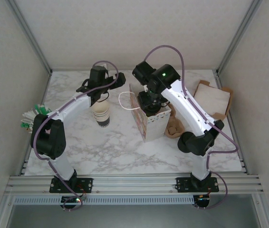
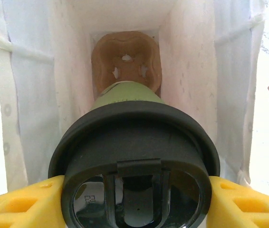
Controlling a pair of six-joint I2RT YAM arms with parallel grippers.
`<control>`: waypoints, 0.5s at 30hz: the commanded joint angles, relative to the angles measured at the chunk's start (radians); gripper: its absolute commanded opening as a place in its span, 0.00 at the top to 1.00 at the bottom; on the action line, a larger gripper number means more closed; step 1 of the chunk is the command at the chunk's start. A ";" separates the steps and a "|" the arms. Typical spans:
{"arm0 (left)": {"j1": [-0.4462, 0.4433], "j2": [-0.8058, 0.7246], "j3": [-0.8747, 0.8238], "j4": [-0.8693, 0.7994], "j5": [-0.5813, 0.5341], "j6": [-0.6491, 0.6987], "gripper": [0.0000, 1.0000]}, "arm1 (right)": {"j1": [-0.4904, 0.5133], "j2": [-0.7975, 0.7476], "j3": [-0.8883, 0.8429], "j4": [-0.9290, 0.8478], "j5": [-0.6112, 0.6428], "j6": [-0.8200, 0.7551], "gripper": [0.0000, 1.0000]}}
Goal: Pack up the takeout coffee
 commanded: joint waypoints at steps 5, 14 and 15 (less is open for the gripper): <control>0.008 0.015 0.019 0.023 0.027 0.029 0.00 | -0.017 0.013 -0.053 -0.191 0.006 0.021 0.35; 0.008 0.018 0.009 0.030 0.038 0.032 0.00 | -0.028 0.019 -0.096 -0.191 -0.027 0.014 0.35; 0.008 0.020 0.007 0.031 0.039 0.033 0.00 | -0.027 0.017 -0.103 -0.189 -0.034 0.012 0.35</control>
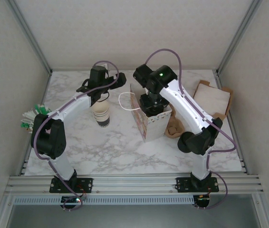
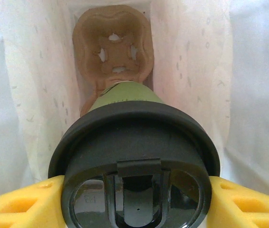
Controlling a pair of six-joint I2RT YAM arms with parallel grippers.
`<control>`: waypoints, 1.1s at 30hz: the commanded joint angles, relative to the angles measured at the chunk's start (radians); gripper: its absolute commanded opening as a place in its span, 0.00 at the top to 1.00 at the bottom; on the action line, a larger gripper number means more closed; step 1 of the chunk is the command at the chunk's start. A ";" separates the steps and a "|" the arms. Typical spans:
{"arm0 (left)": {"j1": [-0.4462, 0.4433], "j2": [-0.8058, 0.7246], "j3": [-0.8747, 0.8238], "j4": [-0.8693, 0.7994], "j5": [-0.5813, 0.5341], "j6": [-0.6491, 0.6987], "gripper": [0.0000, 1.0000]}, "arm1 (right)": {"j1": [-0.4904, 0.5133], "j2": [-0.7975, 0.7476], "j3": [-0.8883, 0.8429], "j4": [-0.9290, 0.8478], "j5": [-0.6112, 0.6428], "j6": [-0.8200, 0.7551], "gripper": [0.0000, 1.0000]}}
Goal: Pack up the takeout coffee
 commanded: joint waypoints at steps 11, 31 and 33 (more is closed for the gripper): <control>0.008 -0.009 -0.013 0.015 0.048 0.025 0.01 | 0.035 -0.038 -0.080 -0.179 -0.081 -0.002 0.37; -0.007 -0.144 -0.113 0.015 0.046 0.012 0.01 | 0.069 -0.177 -0.258 -0.183 -0.100 0.009 0.37; -0.007 -0.159 -0.122 0.011 0.040 0.017 0.01 | 0.065 -0.165 -0.260 -0.184 -0.093 0.009 0.37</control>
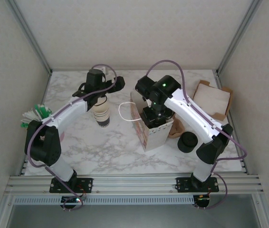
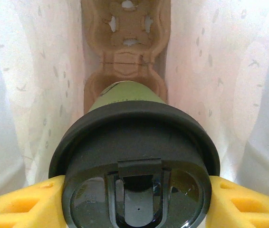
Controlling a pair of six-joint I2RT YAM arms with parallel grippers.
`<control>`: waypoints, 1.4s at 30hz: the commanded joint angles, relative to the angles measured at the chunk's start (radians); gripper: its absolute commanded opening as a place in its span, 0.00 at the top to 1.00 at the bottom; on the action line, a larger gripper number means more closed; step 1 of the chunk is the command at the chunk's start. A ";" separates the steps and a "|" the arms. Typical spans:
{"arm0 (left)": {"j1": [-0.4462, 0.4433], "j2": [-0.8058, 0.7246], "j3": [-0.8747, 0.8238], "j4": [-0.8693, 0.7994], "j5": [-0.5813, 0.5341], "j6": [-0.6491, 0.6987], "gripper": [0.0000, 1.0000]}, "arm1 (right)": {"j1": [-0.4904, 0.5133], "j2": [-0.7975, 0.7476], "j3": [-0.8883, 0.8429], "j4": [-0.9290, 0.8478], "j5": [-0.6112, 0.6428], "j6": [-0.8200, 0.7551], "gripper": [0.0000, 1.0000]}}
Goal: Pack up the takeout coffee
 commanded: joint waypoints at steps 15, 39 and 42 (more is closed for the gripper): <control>-0.005 -0.194 -0.106 0.000 -0.021 -0.001 0.01 | -0.007 0.103 -0.009 -0.186 0.030 0.020 0.37; -0.012 -0.664 -0.335 -0.028 0.252 -0.072 0.00 | -0.026 0.096 -0.049 -0.137 0.029 0.005 0.37; -0.016 -0.649 -0.336 -0.022 0.253 -0.078 0.00 | -0.028 0.096 -0.051 -0.136 0.028 0.003 0.37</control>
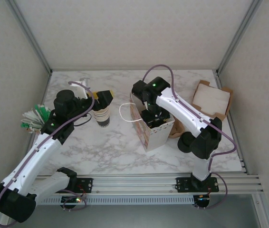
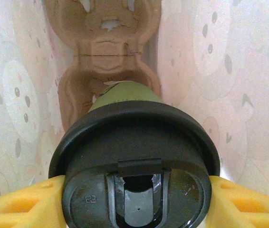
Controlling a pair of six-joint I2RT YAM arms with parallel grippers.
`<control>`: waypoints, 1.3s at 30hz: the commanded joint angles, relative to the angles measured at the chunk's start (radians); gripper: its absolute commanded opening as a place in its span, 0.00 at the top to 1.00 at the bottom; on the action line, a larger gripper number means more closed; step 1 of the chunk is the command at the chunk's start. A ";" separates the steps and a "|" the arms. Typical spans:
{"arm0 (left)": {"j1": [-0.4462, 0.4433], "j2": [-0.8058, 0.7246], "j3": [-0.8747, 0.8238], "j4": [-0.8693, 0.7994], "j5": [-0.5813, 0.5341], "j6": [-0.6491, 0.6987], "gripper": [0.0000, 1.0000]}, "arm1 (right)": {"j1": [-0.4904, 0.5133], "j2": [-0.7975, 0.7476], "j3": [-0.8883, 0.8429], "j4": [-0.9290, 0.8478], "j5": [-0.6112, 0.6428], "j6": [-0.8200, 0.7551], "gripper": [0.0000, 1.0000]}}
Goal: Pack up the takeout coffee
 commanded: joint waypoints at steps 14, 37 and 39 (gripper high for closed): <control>-0.064 0.058 0.004 0.016 -0.001 -0.024 0.00 | -0.028 0.016 -0.028 -0.095 -0.014 -0.023 0.37; -0.080 0.085 -0.005 0.019 -0.034 -0.025 0.00 | -0.030 -0.008 -0.082 -0.004 -0.036 -0.044 0.38; -0.081 0.088 -0.004 0.022 -0.035 -0.025 0.00 | -0.030 -0.009 -0.084 -0.003 -0.036 -0.045 0.38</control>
